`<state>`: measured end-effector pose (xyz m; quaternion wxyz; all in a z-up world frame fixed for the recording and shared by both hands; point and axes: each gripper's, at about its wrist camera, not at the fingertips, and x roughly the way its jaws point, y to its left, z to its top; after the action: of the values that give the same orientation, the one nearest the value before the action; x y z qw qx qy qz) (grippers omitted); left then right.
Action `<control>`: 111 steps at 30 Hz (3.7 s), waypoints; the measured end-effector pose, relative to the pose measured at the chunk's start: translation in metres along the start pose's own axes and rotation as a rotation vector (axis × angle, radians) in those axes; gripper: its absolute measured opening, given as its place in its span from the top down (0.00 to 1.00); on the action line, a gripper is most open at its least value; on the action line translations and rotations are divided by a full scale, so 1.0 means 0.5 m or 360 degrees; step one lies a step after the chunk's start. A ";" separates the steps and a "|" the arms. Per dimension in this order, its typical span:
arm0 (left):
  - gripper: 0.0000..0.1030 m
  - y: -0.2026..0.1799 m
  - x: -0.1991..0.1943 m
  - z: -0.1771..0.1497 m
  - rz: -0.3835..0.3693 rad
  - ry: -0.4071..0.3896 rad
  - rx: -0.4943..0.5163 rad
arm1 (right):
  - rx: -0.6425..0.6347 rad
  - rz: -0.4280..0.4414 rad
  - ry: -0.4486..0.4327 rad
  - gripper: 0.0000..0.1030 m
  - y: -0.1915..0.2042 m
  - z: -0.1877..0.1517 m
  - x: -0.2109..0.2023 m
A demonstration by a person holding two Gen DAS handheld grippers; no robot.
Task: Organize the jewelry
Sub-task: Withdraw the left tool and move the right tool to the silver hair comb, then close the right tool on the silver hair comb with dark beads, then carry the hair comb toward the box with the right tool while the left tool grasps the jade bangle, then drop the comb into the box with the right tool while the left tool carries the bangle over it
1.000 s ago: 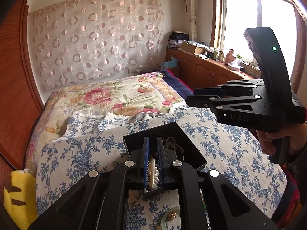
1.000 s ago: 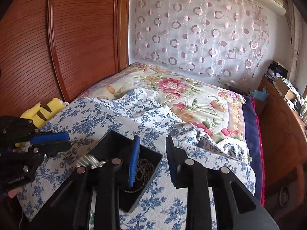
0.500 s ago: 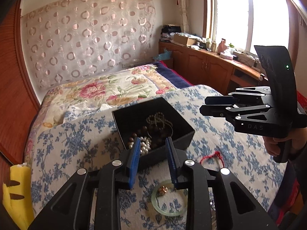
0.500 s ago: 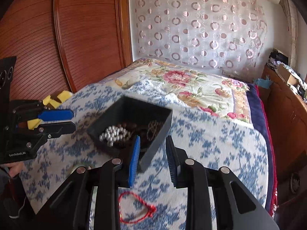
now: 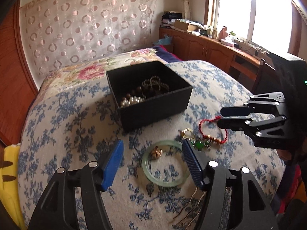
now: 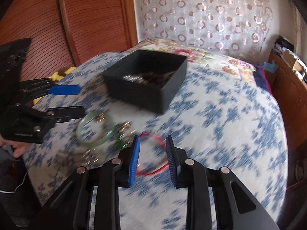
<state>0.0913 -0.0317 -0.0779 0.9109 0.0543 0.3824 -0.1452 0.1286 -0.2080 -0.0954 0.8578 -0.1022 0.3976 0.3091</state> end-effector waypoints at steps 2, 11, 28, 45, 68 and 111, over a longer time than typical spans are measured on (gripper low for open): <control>0.36 0.006 -0.001 -0.017 0.0008 0.0013 -0.0023 | -0.0002 0.0041 0.0000 0.71 0.023 -0.016 -0.003; 0.30 0.043 -0.035 -0.055 0.0074 0.0005 -0.0084 | -0.0029 0.0198 0.0017 0.71 0.105 -0.033 -0.007; 0.29 0.048 -0.044 -0.065 0.0068 -0.0002 -0.0114 | -0.0089 0.0182 0.0167 0.77 0.131 -0.032 0.041; 0.25 0.006 0.024 -0.037 -0.0021 0.0107 -0.0022 | 0.0031 0.0012 0.0084 0.77 0.014 -0.073 -0.041; 0.33 -0.040 0.080 -0.025 -0.0019 0.0228 0.0106 | 0.0105 -0.0088 -0.0008 0.77 -0.049 -0.062 -0.079; 0.33 0.050 -0.069 0.105 0.0100 -0.0123 -0.0046 | 0.0097 -0.0208 -0.0119 0.77 -0.090 0.230 0.054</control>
<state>0.1116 -0.0114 -0.0169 0.9298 0.0474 0.3471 -0.1131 0.2410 -0.1828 -0.0425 0.8931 -0.0901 0.3672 0.2439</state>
